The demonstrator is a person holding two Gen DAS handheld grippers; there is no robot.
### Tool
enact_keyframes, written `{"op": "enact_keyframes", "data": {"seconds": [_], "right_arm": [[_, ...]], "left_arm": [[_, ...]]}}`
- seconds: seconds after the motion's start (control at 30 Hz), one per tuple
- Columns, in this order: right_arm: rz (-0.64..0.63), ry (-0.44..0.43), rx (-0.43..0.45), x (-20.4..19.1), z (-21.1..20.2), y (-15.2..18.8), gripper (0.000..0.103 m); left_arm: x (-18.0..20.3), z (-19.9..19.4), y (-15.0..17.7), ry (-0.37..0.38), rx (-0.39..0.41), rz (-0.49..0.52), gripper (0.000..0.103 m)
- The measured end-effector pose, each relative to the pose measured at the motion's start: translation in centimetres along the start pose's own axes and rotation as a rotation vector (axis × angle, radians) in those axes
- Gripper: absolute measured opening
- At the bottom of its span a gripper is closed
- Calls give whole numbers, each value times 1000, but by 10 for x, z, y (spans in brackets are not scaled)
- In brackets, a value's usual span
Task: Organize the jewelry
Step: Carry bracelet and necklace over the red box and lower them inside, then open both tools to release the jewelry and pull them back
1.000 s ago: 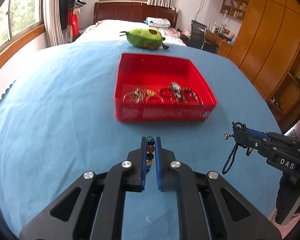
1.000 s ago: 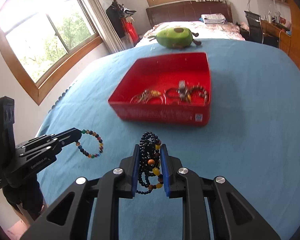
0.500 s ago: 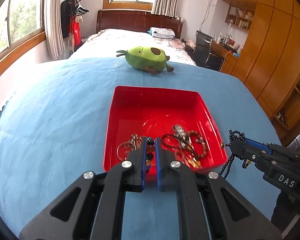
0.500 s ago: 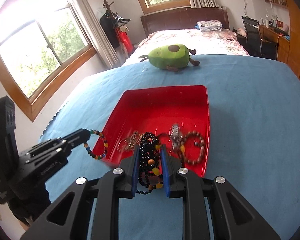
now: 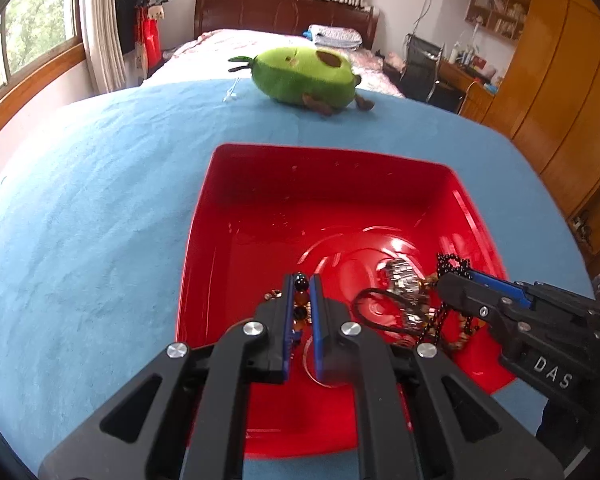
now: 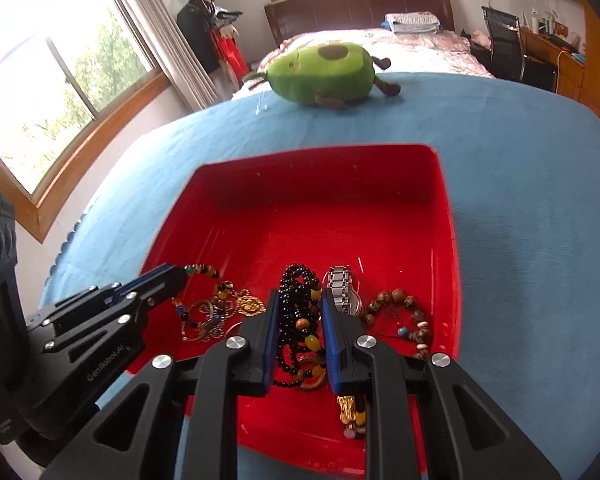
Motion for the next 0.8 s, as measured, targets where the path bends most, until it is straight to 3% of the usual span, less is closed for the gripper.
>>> {"op": "enact_keyframes", "data": {"seconds": [0.47,0.53,0.57,0.63,0.7,0.8], "right_arm": [[-18,10,-44,-4,22,14,20],[-23,13,-49,-5,24,13,24],[-23,22,-48,-5,24,13,26],[-16,39,-30,-1,22,10,40],[-23,49,-15,1,17,8,40],[-19,47,2,0,8,6,40]], "left_arm": [[-7,23,9,-36,-41,7,6],[-8,25,10,-38,-46,5,7],[-7,26,9,-39,-50,3,8],[-9,26,8,-38,-48,-7,18],[-9,22,6,-40,-37,-8,32],[-10,13,3,-51,-14,1,32]]}}
Point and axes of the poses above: each gripper's, at about its wrist camera, not at the fingertips, and z roughly the way its jaws point, x to its right, y to its underside, the point moved 10 cm from there along z, roughly the way its jaws point, and after that the axes turned 8 degrees about x, right-handed, at the moved point
